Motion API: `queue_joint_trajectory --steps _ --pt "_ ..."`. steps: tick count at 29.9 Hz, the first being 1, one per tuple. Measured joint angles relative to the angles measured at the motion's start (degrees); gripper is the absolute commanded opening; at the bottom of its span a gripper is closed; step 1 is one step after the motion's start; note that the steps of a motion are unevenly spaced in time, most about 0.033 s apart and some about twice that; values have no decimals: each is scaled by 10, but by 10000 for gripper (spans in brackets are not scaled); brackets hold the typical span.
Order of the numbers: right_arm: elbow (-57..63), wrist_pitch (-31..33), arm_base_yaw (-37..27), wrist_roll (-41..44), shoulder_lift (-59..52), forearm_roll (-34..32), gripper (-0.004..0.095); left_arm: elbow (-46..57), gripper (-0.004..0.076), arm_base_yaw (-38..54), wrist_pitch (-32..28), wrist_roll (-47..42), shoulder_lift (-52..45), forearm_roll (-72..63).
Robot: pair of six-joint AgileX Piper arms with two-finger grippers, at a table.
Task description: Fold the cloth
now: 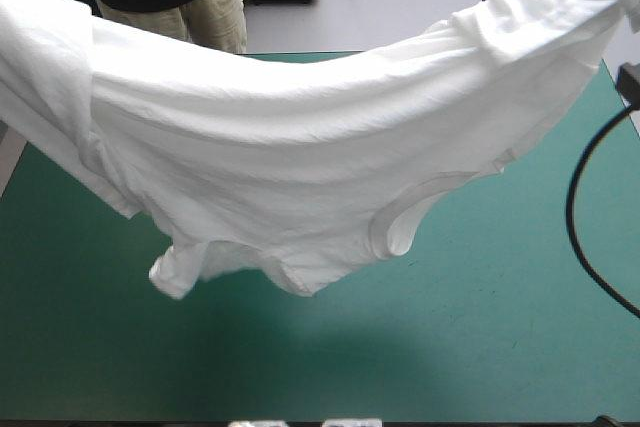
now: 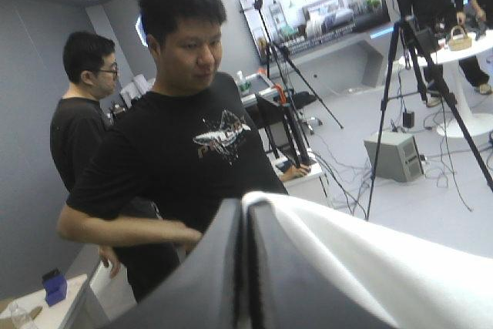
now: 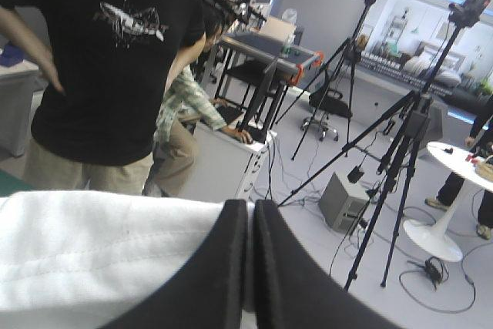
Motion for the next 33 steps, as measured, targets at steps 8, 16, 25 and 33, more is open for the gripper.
queue_joint_trajectory --steps 8,16,25,33 --pt "186 -1 0 26 45 1 -13 139 -9 0 -24 -1 74 -13" --pt "354 -120 -15 51 151 27 -17 242 -9 0 -153 -1 218 -27" --pt "372 -256 -116 65 319 72 127 251 -9 0 -277 -1 399 -69" --pt "372 -271 -172 37 396 133 498 251 158 0 -293 6 485 -136"
